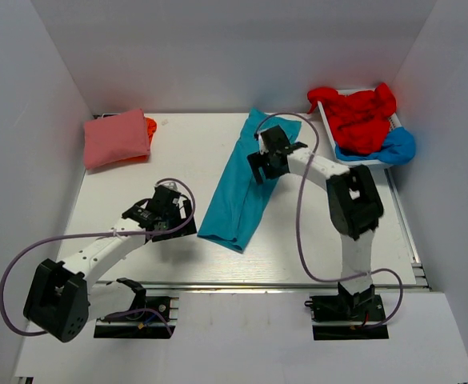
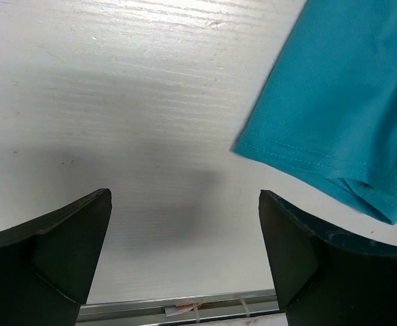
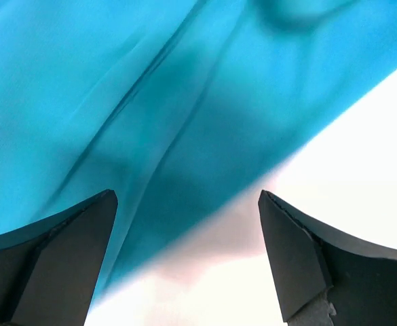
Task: Fold and stack the t-shirts
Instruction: Rotate the tshirt 80 degrees, then grab the bottom of the folded rectangular tshirt with right arm
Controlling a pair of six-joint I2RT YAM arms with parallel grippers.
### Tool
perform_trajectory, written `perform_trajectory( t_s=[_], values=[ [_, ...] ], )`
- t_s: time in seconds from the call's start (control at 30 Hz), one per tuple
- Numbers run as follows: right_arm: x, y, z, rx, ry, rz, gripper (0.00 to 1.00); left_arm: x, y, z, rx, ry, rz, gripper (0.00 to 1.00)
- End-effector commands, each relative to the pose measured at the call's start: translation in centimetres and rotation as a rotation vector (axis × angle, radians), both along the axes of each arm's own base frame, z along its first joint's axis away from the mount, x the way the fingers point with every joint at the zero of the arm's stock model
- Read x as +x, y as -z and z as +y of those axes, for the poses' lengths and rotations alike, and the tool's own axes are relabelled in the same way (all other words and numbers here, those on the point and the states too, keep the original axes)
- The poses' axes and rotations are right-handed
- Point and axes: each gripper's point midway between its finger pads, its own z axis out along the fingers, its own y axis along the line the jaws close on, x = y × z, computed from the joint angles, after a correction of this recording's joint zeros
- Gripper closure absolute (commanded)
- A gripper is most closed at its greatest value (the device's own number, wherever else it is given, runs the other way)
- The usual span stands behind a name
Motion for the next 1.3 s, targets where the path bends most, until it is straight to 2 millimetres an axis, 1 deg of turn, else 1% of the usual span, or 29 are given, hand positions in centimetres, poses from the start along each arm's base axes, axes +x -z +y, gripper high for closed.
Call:
perform_trajectory(
  t_s=[0.0, 0.03, 0.07, 0.1, 0.13, 0.17, 0.23, 0.27, 0.3, 0.37, 0.4, 0.43, 0.47, 0.5, 0.6, 0.63, 0.7, 0.77, 0.83, 0.9, 0.93, 0.97, 1.0, 1.07, 1.1, 1.13, 1.17, 1.23, 1.27],
  values=[
    [-2.0, -10.0, 3.2, 0.105, -0.234, -0.242, 0.1, 1.3, -1.7, -0.1, -0.022, -0.036, -0.071, 0.0],
    [-4.1, -8.5, 3.3, 0.092, -0.261, -0.199, 0.1, 1.4, -2.1, 0.0, -0.029, -0.05, -0.086, 0.0],
    [-5.3, -8.6, 3.9, 0.093, -0.292, -0.192, 0.1, 1.2, -1.7, 0.1, -0.028, -0.058, -0.075, 0.0],
    [-6.5, -10.7, 4.4, 0.118, -0.336, -0.231, 0.1, 1.0, -1.7, 0.2, -0.03, -0.058, -0.079, 0.0],
    [-9.0, -8.8, 4.9, 0.111, -0.41, -0.191, 0.1, 1.0, -2.0, 0.1, -0.036, -0.058, -0.09, 0.0],
    [-10.7, -9.4, 6.1, 0.112, -0.477, -0.211, 0.1, 1.0, -1.9, 0.8, -0.02, -0.088, -0.083, 0.0],
    [-13.0, -8.9, 6.7, 0.103, -0.539, -0.234, 0.1, 0.7, -2.1, 2.3, 0.031, -0.143, -0.096, 0.0],
    [-15.9, -8.0, 8.1, 0.098, -0.626, -0.22, 0.1, 0.4, -1.9, 2.9, 0.049, -0.182, -0.083, 0.0],
    [-16.6, -8.3, 9.0, 0.117, -0.66, -0.233, 0.1, -0.2, -1.8, 3.9, 0.09, -0.211, -0.072, 0.0],
    [-19.5, -7.5, 11.0, 0.139, -0.764, -0.191, 0.1, -0.6, -2.1, 4.5, 0.089, -0.263, -0.076, 0.0],
    [-20.0, -6.2, 11.4, 0.121, -0.783, -0.16, 0.1, -1.0, -2.1, 4.7, 0.089, -0.274, -0.066, 0.0],
    [-22.1, -5.7, 12.8, 0.129, -0.867, -0.139, 0.1, -1.2, -2.0, 4.7, 0.081, -0.286, -0.067, 0.0],
    [-22.5, -5.1, 13.4, 0.12, -0.892, -0.129, 0.1, -1.4, -2.0, 4.8, 0.076, -0.286, -0.073, 0.0],
    [-23.8, -3.7, 14.0, 0.094, -0.928, -0.1, 0.1, -1.4, -2.2, 4.8, 0.066, -0.295, -0.08, 0.0],
    [-25.4, -2.6, 15.0, 0.041, -0.997, -0.111, 0.1, -1.8, -2.1, 5.0, 0.065, -0.295, -0.081, 0.0],
    [-25.2, -2.5, 15.2, 0.034, -0.988, -0.137, 0.1, -1.9, -2.0, 5.3, 0.075, -0.307, -0.076, 0.0],
    [-25.5, -1.7, 14.9, 0.019, -0.979, -0.132, 0.1, -1.9, -2.0, 5.3, 0.075, -0.307, -0.076, 0.0],
    [-25.7, -1.4, 15.0, 0.021, -0.984, -0.133, 0.1, -1.9, -2.0, 5.3, 0.075, -0.307, -0.076, 0.0],
    [-26.0, 0.0, 14.6, 0.003, -0.988, -0.104, 0.1, -1.9, -2.0, 5.3, 0.075, -0.307, -0.076, 0.0],
    [-26.0, 0.7, 14.3, -0.018, -0.972, -0.091, 0.1, -2.0, -1.8, 5.3, 0.081, -0.307, -0.068, 0.0],
    [-26.1, 1.5, 14.0, -0.029, -0.965, -0.072, 0.11, -2.0, -1.7, 5.3, 0.087, -0.306, -0.06, 0.0],
    [-26.1, 1.8, 13.9, -0.029, -0.966, -0.071, 0.12, -2.0, -1.7, 5.3, 0.087, -0.306, -0.06, 0.0],
    [-25.6, 2.0, 13.6, -0.051, -0.942, -0.085, 0.12, -2.0, -1.5, 5.3, 0.093, -0.305, -0.051, 0.0],
    [-24.8, 2.5, 13.3, -0.083, -0.905, -0.09, 0.16, -2.0, -1.5, 5.3, 0.093, -0.305, -0.051, 0.0],
    [-24.7, 2.9, 13.2, -0.095, -0.895, -0.091, 0.16, -2.0, -1.5, 5.3, 0.093, -0.305, -0.051, 0.0],
    [-24.5, 3.2, 12.8, -0.108, -0.879, -0.088, 0.18, -2.0, -1.5, 5.3, 0.093, -0.305, -0.051, 0.0],
    [-24.5, 3.4, 12.8, -0.112, -0.877, -0.086, 0.2, -2.0, -1.5, 5.3, 0.093, -0.305, -0.051, 0.0],
    [-24.4, 4.0, 12.4, -0.125, -0.863, -0.072, 0.35, -2.0, -1.5, 5.3, 0.089, -0.313, -0.051, 0.0],
    [-24.3, 4.3, 12.1, -0.143, -0.855, -0.063, 0.44, -2.0, -1.6, 5.3, 0.083, -0.314, -0.058, 0.0]
  ],
)
